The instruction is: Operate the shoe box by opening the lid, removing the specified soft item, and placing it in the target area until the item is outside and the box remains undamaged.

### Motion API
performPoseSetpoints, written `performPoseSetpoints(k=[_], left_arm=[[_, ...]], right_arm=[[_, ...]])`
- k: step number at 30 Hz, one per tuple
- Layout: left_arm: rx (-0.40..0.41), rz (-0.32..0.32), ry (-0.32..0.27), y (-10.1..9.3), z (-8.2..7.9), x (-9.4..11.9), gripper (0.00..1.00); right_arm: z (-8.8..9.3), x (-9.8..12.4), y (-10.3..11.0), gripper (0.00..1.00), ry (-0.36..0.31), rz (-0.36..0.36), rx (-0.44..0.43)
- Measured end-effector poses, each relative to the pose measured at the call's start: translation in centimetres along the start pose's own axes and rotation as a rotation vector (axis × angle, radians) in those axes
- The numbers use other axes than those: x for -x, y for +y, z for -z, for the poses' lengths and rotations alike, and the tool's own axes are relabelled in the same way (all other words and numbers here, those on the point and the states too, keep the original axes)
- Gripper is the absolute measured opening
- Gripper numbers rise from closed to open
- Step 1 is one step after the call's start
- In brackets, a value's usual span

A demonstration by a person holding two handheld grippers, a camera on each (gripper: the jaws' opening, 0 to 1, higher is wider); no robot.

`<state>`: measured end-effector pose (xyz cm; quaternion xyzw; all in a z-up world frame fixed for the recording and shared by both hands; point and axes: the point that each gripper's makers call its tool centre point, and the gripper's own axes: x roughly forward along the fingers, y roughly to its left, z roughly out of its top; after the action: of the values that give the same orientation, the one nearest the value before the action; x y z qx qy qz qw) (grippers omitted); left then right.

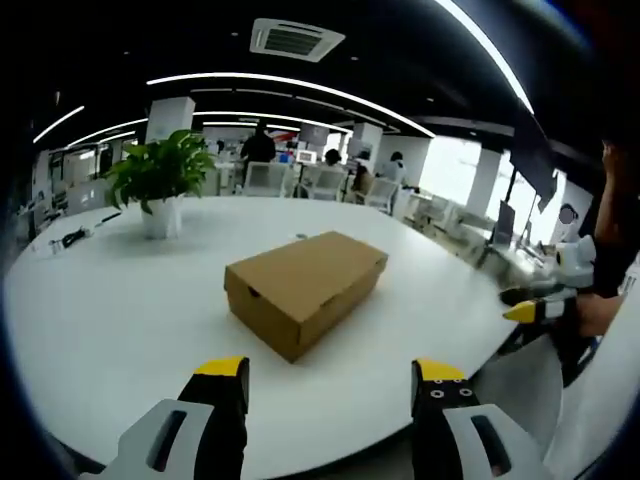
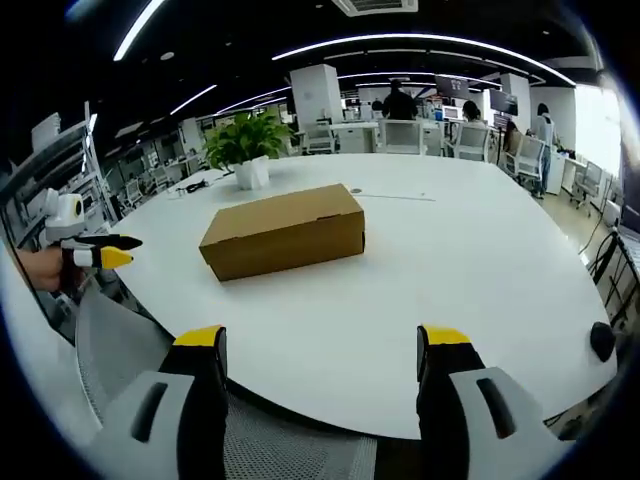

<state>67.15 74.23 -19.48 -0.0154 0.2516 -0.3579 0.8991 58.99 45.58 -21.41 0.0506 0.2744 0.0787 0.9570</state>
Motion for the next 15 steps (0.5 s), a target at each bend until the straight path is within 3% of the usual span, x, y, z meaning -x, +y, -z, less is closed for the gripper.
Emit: performPoseSetpoints(k=[15], left_arm=[[0.002,0.001,0.000,0.10,0.15,0.02,0.66]], right_arm=[[0.15,-0.04,-0.15,0.73,-0.003,0.000,0.000]])
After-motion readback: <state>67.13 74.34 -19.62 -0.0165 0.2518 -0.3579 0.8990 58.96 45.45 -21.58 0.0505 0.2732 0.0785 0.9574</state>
